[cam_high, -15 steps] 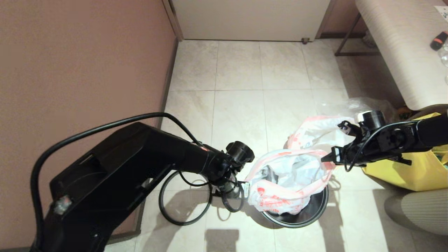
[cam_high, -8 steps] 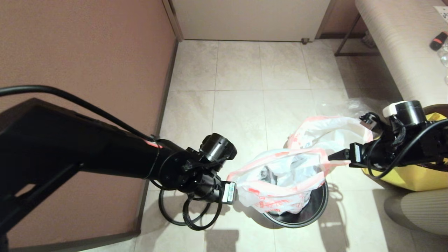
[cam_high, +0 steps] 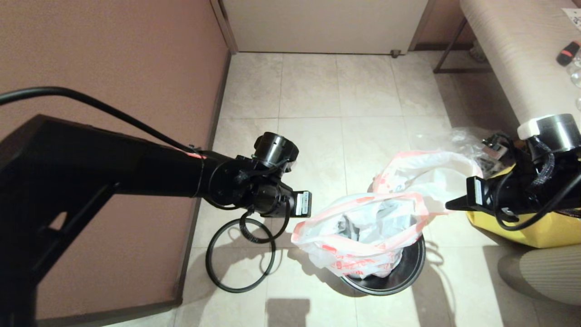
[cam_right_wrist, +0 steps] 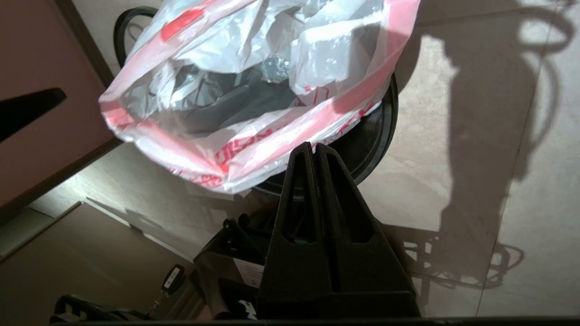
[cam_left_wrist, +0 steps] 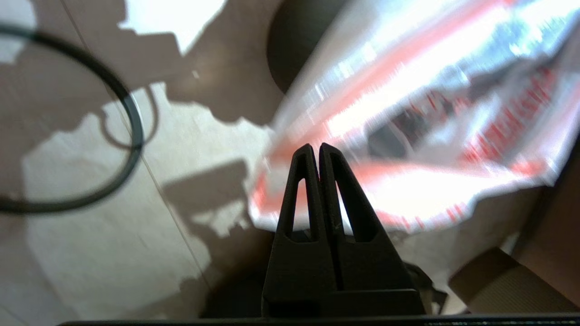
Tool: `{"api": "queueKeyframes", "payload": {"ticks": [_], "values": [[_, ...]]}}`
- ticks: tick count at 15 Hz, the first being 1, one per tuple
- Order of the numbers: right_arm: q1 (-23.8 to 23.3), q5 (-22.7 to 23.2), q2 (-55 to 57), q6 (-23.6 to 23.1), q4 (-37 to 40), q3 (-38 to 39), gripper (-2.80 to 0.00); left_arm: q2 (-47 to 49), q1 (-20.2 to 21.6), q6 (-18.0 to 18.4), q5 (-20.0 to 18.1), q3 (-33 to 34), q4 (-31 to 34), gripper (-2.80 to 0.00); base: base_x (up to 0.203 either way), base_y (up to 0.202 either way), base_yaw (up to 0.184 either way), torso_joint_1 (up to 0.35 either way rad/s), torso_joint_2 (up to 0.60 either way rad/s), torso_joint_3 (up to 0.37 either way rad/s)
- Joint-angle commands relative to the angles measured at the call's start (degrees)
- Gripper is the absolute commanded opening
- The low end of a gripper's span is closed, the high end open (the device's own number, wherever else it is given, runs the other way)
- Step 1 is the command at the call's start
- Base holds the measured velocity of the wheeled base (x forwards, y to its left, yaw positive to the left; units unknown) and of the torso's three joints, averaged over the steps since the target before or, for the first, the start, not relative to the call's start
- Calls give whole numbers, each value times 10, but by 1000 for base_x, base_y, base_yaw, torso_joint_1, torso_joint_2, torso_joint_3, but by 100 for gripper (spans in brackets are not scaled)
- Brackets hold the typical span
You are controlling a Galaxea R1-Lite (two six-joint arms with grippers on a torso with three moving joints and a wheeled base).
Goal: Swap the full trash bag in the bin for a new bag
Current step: Put the new garbage bag on the trash can
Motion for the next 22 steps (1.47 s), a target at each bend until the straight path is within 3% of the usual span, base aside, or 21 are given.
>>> {"api": "queueKeyframes", "payload": {"ticks": [1, 2, 4, 7, 9, 11, 13, 14, 16, 19, 22], "values": [[-1, 1, 68, 7, 8, -32, -280, 95, 27, 28, -11, -80, 6, -280, 0, 0, 0, 0, 0, 0], [0, 0, 92, 15, 13, -28, -280, 120, 31, 45, -18, -122, 14, -280, 0, 0, 0, 0, 0, 0], [4, 0, 83, 30, 0, 27, -280, 113, 13, 67, -23, -134, 21, -280, 0, 0, 0, 0, 0, 0], [12, 0, -60, 97, -75, 134, -280, 84, -14, 114, 2, -208, 62, -280, 0, 0, 0, 0, 0, 0], [2, -1, -176, 131, -52, 174, -280, 30, -54, 105, 38, -241, 153, -280, 0, 0, 0, 0, 0, 0], [-8, -1, -237, 151, 0, 210, -280, -27, -92, 85, 62, -196, 211, -280, 0, 0, 0, 0, 0, 0], [-12, -4, -229, 158, 15, 232, -280, -30, -111, 78, 54, -158, 227, -280, 0, 0, 0, 0, 0, 0], [-14, -17, -221, 159, 20, 235, -280, -24, -114, 78, 40, -136, 226, 0, 0, 0, 0, 0, 0, 0], [-13, -49, -224, 158, 34, 235, -280, 12, -105, 93, 33, -110, 185, 0, 0, 0, 0, 0, 0, 0], [-13, -50, -223, 146, 38, 236, -280, 66, -65, 178, 23, -68, 88, 0, 0, 0, 0, 0, 0, 0], [-13, -51, -222, 147, 37, 239, -280, 84, -48, 218, 3, -57, 21, 0, 0, 0, 0, 0, 0, 0]]}}
